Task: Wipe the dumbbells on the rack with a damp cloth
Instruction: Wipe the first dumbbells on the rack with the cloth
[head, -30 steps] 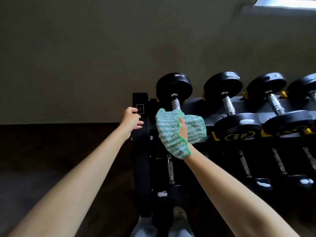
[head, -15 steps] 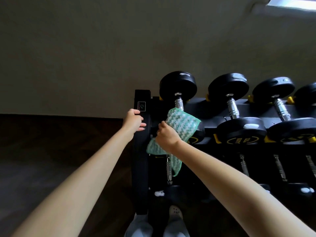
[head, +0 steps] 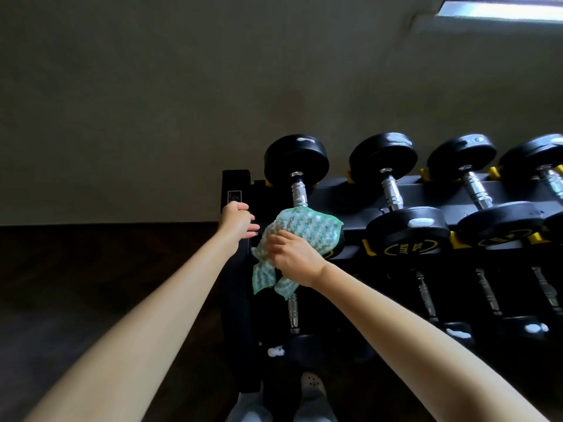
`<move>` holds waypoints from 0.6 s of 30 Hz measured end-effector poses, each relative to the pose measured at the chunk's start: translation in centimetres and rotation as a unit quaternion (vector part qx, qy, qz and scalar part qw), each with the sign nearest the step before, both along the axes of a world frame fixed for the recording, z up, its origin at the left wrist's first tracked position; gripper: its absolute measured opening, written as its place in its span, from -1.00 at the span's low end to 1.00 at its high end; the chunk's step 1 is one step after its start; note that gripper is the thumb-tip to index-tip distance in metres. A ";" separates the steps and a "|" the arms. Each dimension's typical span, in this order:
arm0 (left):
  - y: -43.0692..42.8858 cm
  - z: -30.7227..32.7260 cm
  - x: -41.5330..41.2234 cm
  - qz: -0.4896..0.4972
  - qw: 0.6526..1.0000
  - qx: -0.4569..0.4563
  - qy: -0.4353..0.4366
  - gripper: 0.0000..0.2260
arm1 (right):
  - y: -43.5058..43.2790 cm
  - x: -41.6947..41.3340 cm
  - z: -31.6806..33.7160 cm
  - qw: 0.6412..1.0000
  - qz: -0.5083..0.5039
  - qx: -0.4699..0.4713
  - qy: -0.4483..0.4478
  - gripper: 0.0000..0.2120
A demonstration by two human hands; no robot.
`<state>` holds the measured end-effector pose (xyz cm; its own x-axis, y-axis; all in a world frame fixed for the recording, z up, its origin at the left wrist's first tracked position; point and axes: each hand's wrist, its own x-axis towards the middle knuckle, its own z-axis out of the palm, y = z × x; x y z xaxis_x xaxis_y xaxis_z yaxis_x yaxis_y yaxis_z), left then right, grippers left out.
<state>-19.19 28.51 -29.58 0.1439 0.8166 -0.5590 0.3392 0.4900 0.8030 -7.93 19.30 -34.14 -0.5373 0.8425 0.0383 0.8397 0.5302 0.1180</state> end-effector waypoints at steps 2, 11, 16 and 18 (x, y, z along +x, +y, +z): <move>-0.1 0.2 0.6 0.004 1.000 0.000 0.000 -0.64 | -0.4 0.9 0.6 0.999 0.002 0.021 0.033 -0.79; -1.6 1.7 4.0 0.011 0.999 0.020 -0.027 -0.69 | -3.2 6.4 3.8 0.938 -0.191 0.044 0.287 -0.80; -2.7 3.3 6.1 0.007 0.997 0.054 -0.056 -0.75 | -3.2 10.7 7.6 0.748 -0.512 0.031 0.422 -0.79; -2.7 3.8 6.5 0.009 0.996 0.062 -0.056 -0.72 | -3.2 12.3 8.8 0.681 -0.586 0.051 0.435 -0.80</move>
<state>-12.68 25.78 -25.83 0.1853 0.8815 -0.4343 0.2356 0.3892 0.8905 4.38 16.09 -25.30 0.7667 0.6420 0.0029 0.4541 -0.5391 -0.7093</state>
